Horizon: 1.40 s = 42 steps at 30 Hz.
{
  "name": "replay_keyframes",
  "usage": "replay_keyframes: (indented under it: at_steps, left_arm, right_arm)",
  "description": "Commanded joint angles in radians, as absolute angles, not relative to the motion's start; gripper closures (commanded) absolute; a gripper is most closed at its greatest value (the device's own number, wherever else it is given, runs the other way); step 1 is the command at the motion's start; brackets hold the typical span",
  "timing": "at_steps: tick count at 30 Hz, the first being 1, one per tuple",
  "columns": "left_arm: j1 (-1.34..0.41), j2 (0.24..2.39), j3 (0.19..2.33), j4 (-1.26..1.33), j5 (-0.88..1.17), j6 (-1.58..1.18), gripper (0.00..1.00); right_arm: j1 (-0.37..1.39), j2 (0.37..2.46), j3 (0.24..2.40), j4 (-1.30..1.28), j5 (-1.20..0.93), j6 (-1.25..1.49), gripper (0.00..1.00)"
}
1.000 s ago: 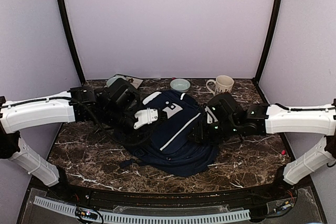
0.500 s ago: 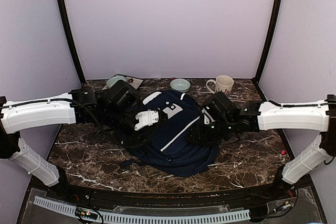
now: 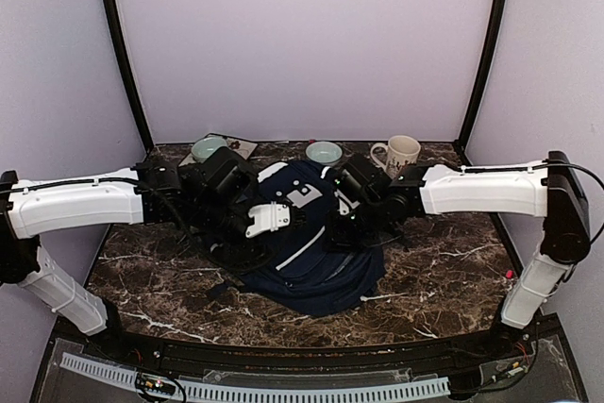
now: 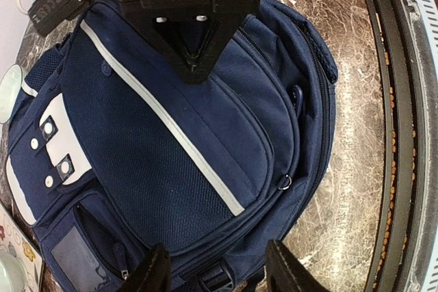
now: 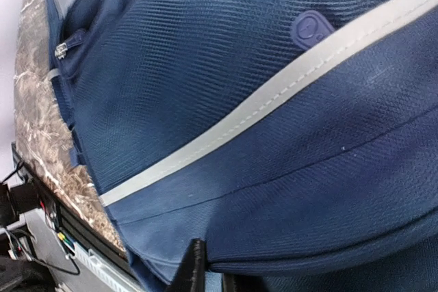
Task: Pack the student bag
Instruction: Pick up the second largest pocket of the bag from the student bag, then hold the second largest pocket of the student bag.
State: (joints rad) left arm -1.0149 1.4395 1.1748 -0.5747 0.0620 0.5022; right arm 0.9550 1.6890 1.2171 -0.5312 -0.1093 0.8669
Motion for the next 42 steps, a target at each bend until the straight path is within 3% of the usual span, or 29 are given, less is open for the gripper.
replay_keyframes:
  at_steps: [1, 10, 17, 34, 42]
  left_arm:
    - [-1.02, 1.392, 1.16, -0.557, 0.07, 0.533, 0.51]
    - [-1.02, 1.369, 1.139, -0.502, 0.097, 0.669, 0.5]
    - [-1.02, 1.345, 1.047, -0.354, 0.037, 0.808, 0.32]
    - [-1.02, 1.421, 1.017, -0.25, 0.121, 0.769, 0.33]
    - [-1.052, 1.478, 1.008, -0.142, 0.025, 0.698, 0.35]
  right_arm:
    - [0.943, 1.662, 1.294, -0.496, -0.069, 0.84, 1.0]
    - [0.921, 1.611, 1.41, -0.568, -0.007, 0.81, 1.0]
    - [0.911, 1.607, 1.428, -0.554, -0.007, 0.801, 1.0]
    - [0.891, 1.606, 1.458, -0.574, -0.014, 0.787, 1.0]
    - [0.884, 1.628, 1.478, -0.584, -0.031, 0.773, 1.0]
